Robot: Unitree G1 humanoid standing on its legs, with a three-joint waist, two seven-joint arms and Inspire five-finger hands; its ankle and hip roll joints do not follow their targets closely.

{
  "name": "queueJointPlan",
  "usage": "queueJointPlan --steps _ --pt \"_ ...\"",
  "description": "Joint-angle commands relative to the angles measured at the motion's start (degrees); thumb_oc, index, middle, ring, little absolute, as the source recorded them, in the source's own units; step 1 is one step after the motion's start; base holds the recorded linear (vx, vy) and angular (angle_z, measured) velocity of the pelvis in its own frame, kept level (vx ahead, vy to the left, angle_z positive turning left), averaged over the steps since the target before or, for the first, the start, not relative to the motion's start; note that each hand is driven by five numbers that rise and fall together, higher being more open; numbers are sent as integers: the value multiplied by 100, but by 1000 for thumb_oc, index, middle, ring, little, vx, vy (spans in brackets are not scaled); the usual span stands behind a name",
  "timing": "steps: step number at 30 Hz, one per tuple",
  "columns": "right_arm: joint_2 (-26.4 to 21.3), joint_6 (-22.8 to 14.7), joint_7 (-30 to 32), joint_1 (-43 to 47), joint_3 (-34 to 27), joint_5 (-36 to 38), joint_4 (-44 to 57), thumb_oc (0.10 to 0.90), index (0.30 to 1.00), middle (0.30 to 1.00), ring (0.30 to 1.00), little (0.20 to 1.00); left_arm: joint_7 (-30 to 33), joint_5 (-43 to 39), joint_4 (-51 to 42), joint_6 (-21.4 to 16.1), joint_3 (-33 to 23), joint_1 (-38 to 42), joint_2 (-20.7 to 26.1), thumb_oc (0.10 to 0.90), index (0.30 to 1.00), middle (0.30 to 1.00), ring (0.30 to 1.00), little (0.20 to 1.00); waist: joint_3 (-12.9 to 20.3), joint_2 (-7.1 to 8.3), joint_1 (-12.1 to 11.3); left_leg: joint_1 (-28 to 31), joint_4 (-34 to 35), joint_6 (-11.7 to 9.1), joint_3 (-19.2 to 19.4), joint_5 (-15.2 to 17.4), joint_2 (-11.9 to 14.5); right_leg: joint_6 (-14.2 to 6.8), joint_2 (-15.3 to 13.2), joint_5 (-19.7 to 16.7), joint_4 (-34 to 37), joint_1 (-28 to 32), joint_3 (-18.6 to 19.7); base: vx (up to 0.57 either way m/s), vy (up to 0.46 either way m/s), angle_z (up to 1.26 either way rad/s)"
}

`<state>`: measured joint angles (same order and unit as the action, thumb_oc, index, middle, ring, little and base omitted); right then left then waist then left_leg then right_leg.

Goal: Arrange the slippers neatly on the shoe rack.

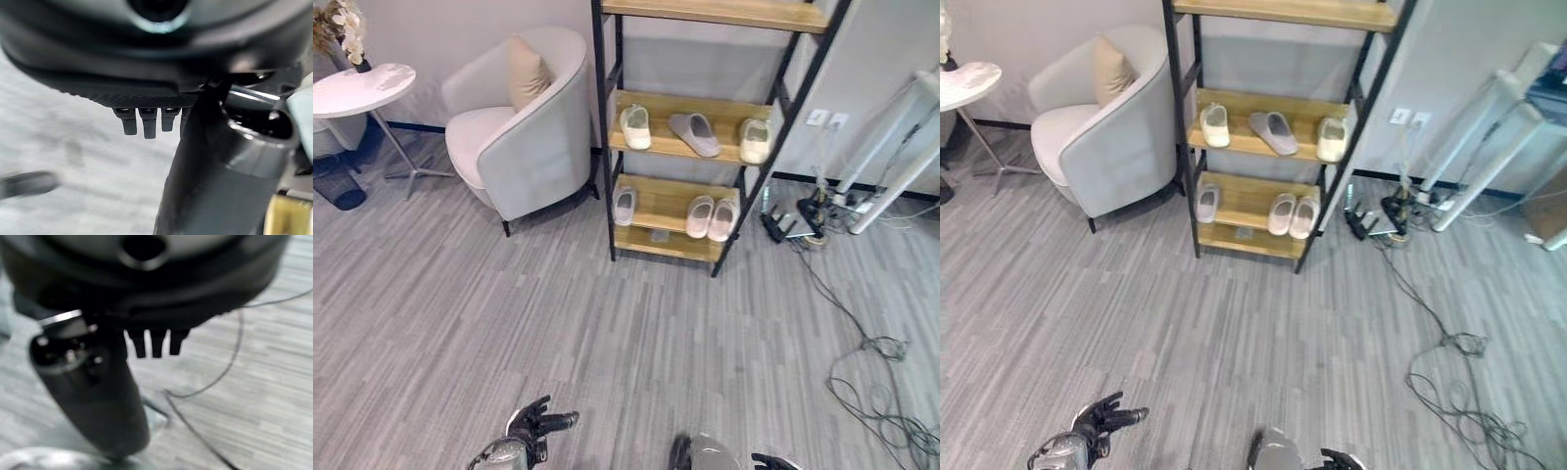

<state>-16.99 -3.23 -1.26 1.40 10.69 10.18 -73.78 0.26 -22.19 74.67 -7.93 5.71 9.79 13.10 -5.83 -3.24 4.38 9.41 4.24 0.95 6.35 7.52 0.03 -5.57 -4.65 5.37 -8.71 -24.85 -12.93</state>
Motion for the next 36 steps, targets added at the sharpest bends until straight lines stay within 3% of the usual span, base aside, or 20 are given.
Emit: queueJointPlan --steps 1,3,7,8,9,10,11,12,13,16,18,19,20,22,25,31,36 --pt "180 -62 -73 -35 41 46 -250 800 900 900 900 900 108 256 101 -224 -41 -101 73 800 900 900 900 900 -65 304 60 36 -242 -122 299 161 -242 -461 -214 -1011 712 878 72 490 -137 89" --pt "158 5 -117 -93 1 -51 -384 800 900 900 900 900 52 482 319 -175 0 -182 17 800 900 900 900 900 46 245 278 402 -246 -214 77 375 -179 -561 -169 -1193 1042 540 262 559 -189 74" --pt "31 25 -165 -213 -64 -68 -514 800 900 900 900 900 -43 797 571 -103 28 -510 -73 800 900 900 900 900 242 232 301 634 -680 -363 -165 387 -25 -372 -70 -1356 723 832 450 415 -248 68" --pt "-45 36 -186 -184 -118 -60 -543 800 900 900 900 900 -62 833 638 -75 16 -581 -100 800 900 900 900 900 252 195 288 560 -998 -507 -170 149 75 -286 -14 -1298 633 951 435 400 -405 33" --pt "-113 22 -172 -183 -140 -64 -565 800 900 900 900 900 -82 847 635 -52 -5 -622 -106 800 900 900 900 900 204 254 191 -170 -2612 -796 -130 -594 277 -96 20 -1128 641 1330 440 332 -441 17" --pt "-162 7 -160 -144 -142 3 -561 800 900 900 900 900 -63 801 599 -47 -28 -651 -94 800 900 900 900 900 152 352 132 -581 -3398 -845 -98 -912 365 42 36 -1011 690 1535 476 302 -476 23" --pt "-229 23 -137 -89 -183 41 -543 800 900 900 900 900 -37 781 571 -34 -47 -645 -61 800 900 900 900 900 147 476 66 -789 -3797 -817 48 -1100 440 148 23 -901 761 1741 477 305 -423 -4" --pt "-308 20 -60 -19 -124 -37 -548 800 900 900 900 900 33 719 498 -37 -48 -586 -51 800 900 900 900 900 68 567 -108 -1147 -4176 -711 339 -973 587 267 54 -718 855 2112 513 443 -346 -13" --pt "-314 -18 9 -34 -71 -50 -492 800 900 900 900 900 66 686 431 -62 -17 -592 -102 800 900 900 900 900 49 585 -259 -1464 -3776 -582 469 -677 564 270 106 -569 939 2431 528 456 -215 -46" --pt "-279 -88 33 -1 12 -69 -407 800 900 900 900 900 131 694 410 -108 59 -615 -117 800 900 900 900 900 14 604 -439 -1653 -2479 -456 333 -528 403 174 153 -401 980 2704 599 317 -10 -33" --pt "-248 -120 86 46 154 -184 -333 800 900 900 900 900 166 734 367 -127 129 -584 -113 800 900 900 900 900 -9 537 -569 -1682 -1451 -519 66 -811 391 151 258 -280 1003 2907 635 311 39 -76" --pt "-212 -137 137 89 263 -288 -270 800 900 900 900 900 196 771 355 -138 189 -528 -98 800 900 900 900 900 -15 472 -636 -1805 -1037 -621 -182 -1161 450 161 364 -135 947 3029 710 263 24 -76" --pt "-211 -137 137 88 263 -288 -270 800 900 900 900 900 196 771 355 -138 190 -527 -97 800 900 900 900 900 -25 477 -636 -1785 -1022 -621 -180 -1167 444 161 359 -128 943 3041 710 345 65 -65" --pt "-191 -133 194 94 275 -356 -248 800 900 900 900 900 228 744 416 -112 194 -544 -100 800 900 900 900 900 -33 444 -716 -1973 -959 -687 -542 -1351 489 167 402 68 775 3179 911 296 102 -57" --pt "-159 -128 189 42 265 -455 -283 800 900 900 900 900 222 827 514 -73 158 -628 -115 800 900 900 900 900 55 396 -711 -1761 -739 -655 -611 -1320 475 144 395 153 727 3272 965 226 127 -50" --pt "52 -112 192 -93 353 -641 -271 800 900 900 900 900 192 1114 508 -46 304 -603 -182 800 900 900 900 900 338 470 -618 -1332 -612 -493 -281 -990 275 -112 37 -8 897 3301 1097 182 166 -11" --pt "126 -141 227 87 422 -671 -64 800 900 900 900 900 251 1221 356 -84 484 -440 -176 800 900 900 900 900 352 444 -612 -1334 -656 -330 16 -733 181 -302 -192 -185 711 2872 1164 -7 114 -12"
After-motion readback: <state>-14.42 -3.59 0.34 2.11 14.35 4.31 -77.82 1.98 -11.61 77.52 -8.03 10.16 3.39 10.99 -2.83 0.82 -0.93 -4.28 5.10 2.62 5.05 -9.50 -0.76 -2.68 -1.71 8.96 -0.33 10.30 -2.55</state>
